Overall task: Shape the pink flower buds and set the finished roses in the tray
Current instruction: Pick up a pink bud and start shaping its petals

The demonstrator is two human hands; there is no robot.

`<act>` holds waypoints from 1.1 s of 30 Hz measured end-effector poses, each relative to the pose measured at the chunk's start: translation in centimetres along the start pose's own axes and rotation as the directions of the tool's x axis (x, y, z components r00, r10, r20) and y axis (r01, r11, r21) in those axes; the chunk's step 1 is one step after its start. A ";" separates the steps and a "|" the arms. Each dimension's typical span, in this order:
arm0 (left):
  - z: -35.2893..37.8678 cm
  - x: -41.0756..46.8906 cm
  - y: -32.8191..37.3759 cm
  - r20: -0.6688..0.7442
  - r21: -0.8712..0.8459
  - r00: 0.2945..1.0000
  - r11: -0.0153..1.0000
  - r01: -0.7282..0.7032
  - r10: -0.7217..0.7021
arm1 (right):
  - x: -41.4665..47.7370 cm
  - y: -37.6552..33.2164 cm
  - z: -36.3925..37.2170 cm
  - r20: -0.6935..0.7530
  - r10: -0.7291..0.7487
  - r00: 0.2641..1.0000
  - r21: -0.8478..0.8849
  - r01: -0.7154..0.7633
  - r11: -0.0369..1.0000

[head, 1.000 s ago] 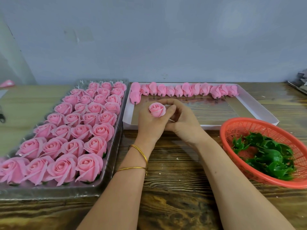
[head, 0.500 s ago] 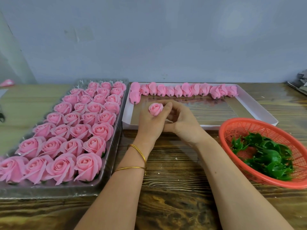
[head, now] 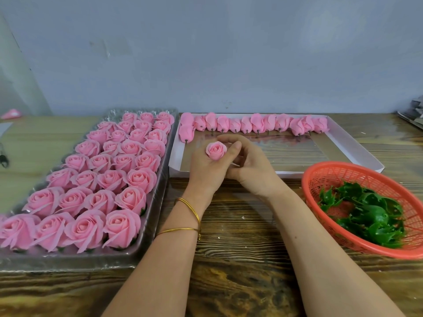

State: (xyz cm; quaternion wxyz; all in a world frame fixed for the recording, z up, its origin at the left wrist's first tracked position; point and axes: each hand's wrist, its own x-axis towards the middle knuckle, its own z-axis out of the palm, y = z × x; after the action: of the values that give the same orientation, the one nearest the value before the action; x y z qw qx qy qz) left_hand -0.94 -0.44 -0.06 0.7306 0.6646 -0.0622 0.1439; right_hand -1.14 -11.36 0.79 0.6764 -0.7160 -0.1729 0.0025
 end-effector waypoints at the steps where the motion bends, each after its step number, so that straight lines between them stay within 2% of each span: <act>1: 0.0 0.0 0.0 0.000 0.001 1.000 1.000 -0.001 0.001 | 0.0 0.0 0.0 0.004 0.002 1.000 0.000 -0.002 1.000; 8: 0.0 -0.1 0.4 0.022 -0.040 1.000 0.999 -0.016 0.017 | 0.0 0.2 0.0 0.049 0.005 0.999 0.024 -0.006 1.000; 16: 0.2 -0.2 0.6 0.015 -0.128 0.998 0.990 0.065 -0.064 | 0.0 0.0 0.1 0.013 -0.014 1.000 -0.010 0.014 1.000; 27: 0.0 -0.3 0.8 0.037 -0.128 0.997 0.989 0.068 -0.064 | 0.2 0.1 -0.1 0.064 -0.013 0.998 -0.056 0.017 0.998; 33: 0.3 -0.2 0.8 -0.012 -0.132 0.997 0.988 0.080 -0.082 | 0.2 -0.1 0.2 0.054 -0.035 0.998 -0.081 0.040 0.996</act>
State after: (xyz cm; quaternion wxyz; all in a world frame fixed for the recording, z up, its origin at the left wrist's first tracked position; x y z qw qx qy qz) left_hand -1.33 -0.65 0.71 0.7784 0.6158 -0.0381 0.1156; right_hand -1.06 -11.12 0.93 0.6415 -0.7395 -0.2040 0.0015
